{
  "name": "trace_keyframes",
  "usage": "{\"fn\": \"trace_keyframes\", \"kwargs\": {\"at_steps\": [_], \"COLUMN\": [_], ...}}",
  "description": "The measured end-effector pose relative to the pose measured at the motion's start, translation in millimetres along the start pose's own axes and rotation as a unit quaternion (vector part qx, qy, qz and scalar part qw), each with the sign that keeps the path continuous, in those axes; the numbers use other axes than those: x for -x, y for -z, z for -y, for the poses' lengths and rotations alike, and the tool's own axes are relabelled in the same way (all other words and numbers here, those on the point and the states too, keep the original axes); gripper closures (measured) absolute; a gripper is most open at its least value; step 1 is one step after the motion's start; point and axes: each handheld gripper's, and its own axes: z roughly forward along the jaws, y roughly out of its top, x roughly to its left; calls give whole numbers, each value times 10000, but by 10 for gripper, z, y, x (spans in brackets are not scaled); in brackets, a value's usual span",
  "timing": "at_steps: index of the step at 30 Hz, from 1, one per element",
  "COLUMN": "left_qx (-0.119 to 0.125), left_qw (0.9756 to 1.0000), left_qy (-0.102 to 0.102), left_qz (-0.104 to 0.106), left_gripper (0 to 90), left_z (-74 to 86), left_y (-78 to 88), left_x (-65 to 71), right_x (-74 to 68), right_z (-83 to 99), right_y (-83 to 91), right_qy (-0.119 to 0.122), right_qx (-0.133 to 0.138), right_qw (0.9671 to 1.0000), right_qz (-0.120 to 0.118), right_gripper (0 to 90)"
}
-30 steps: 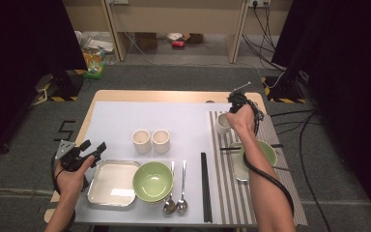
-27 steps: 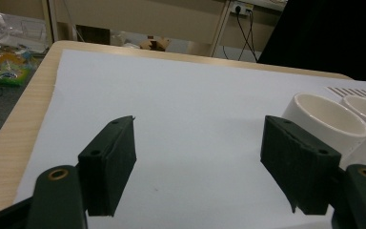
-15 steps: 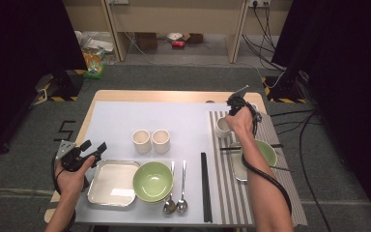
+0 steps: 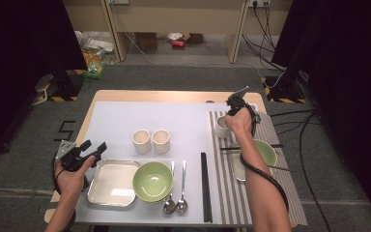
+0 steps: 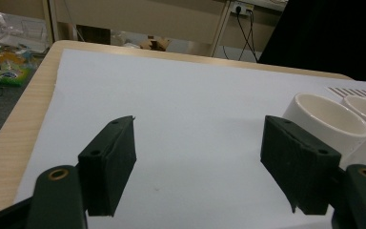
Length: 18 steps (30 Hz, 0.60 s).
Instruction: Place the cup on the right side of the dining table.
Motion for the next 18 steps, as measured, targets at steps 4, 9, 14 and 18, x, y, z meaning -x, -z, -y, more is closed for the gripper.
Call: {"fn": "trace_keyframes", "kwargs": {"at_steps": [4,9,14,18], "left_qx": [23,16,20,26], "left_qw": [10000,10000,10000,10000], "left_qy": [14,2,-1,4], "left_qz": [-7,-2,-6,-14], "left_gripper": [267,267,267,267], "left_z": [-3,-2,-5,-5], "left_y": [6,5,7,11], "left_x": [-1,4,2,-1], "right_x": [-17,-8,11,34], "right_z": [5,28,46,70], "right_y": [29,122,234,332], "right_qy": [49,22,-3,-1], "right_qx": [82,201,330,444], "right_qw": [10000,9997,9993,9988], "right_qz": [-17,-113,-160,-187], "right_gripper": [704,679,667,659]}}
